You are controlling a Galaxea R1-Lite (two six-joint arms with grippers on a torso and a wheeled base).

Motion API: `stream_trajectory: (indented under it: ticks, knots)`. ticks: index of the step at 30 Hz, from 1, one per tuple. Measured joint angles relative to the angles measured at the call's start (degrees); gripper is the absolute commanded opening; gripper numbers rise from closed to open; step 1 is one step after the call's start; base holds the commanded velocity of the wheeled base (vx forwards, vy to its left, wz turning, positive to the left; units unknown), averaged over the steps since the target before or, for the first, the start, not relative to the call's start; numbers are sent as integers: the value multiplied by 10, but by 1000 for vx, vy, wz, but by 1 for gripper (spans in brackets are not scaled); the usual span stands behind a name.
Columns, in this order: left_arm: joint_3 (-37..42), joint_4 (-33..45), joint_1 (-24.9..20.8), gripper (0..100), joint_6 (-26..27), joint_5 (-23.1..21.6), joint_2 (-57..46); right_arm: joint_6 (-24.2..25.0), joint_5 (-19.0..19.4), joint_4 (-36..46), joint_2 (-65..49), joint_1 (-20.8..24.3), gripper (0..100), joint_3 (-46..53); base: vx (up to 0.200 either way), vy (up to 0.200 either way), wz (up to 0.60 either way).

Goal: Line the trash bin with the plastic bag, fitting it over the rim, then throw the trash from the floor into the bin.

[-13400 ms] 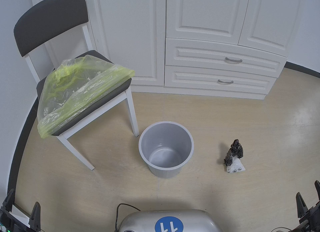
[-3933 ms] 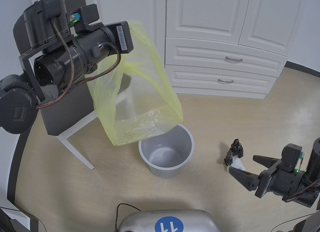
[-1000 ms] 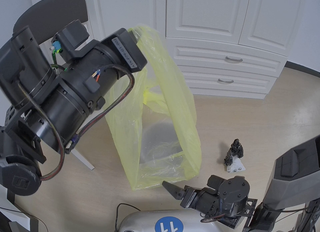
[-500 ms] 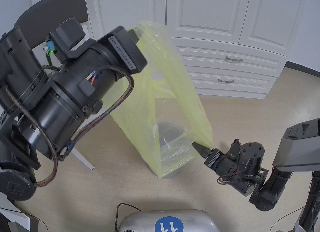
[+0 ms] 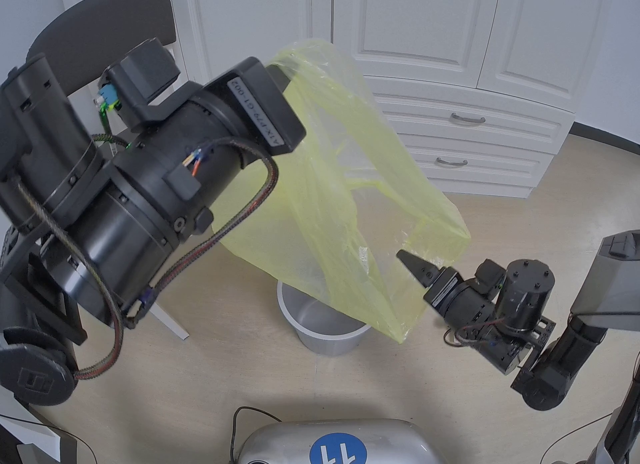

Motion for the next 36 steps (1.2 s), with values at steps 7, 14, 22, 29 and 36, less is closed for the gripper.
stream_trajectory:
  ticks: [7,14,22,29,36]
  knots:
    - [-14,0,3,0,0,17,1,13,-9,0,22,72,100,27,0,0,0]
    - [-32,1,5,0,0,42,5,17,-16,0,49,91,100,36,0,0,0]
    - [-34,1,7,0,0,42,5,16,-17,0,55,95,100,39,0,0,0]
    - [-34,2,8,0,0,43,5,15,-17,0,55,95,100,40,0,0,0]
    - [-33,1,8,0,0,43,4,14,-17,0,55,97,100,42,0,0,0]
